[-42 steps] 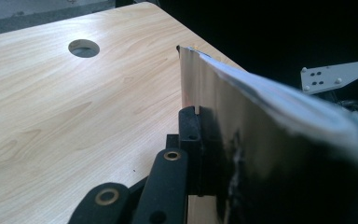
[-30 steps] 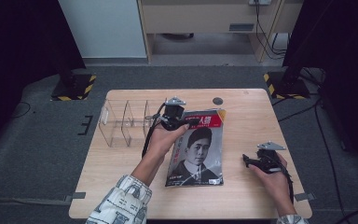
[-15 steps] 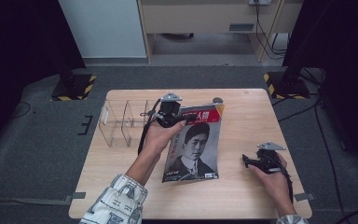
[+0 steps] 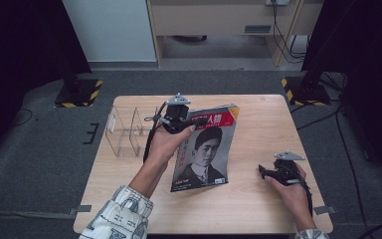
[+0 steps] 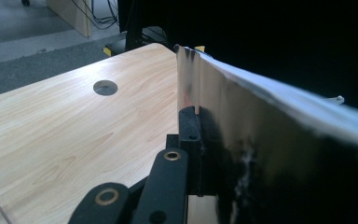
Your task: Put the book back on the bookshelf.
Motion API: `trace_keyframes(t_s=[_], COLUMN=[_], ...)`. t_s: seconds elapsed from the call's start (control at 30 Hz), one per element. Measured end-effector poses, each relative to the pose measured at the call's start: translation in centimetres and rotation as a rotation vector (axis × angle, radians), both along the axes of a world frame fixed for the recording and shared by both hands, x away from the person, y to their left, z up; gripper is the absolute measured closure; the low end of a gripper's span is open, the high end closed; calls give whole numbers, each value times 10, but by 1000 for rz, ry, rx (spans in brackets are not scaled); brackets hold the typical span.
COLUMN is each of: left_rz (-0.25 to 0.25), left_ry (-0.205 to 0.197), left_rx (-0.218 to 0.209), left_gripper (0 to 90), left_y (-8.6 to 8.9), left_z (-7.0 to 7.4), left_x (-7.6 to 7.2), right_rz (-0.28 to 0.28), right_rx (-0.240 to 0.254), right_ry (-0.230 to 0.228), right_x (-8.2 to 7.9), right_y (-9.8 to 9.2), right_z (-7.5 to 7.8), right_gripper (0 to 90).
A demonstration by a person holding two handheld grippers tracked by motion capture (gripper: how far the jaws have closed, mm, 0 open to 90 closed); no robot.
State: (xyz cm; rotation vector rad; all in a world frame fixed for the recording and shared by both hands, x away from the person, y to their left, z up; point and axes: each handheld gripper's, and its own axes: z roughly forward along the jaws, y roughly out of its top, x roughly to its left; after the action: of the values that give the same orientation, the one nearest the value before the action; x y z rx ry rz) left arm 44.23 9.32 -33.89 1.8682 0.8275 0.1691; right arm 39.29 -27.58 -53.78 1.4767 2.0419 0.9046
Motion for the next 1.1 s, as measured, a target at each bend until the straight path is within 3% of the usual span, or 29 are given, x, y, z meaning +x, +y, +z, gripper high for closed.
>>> trace_keyframes(t_s=[0.53, 1.1], left_rz=[8, 9], left_ry=[-37, -46], left_rx=[-2, 0], left_gripper=[865, 865], left_y=[9, 17], left_z=[19, 26], left_x=[-8, -14], right_rz=[4, 4], right_rx=[-2, -2], right_ry=[1, -1], right_x=[0, -1], right_y=[0, 0], right_z=[0, 0], right_gripper=[200, 201])
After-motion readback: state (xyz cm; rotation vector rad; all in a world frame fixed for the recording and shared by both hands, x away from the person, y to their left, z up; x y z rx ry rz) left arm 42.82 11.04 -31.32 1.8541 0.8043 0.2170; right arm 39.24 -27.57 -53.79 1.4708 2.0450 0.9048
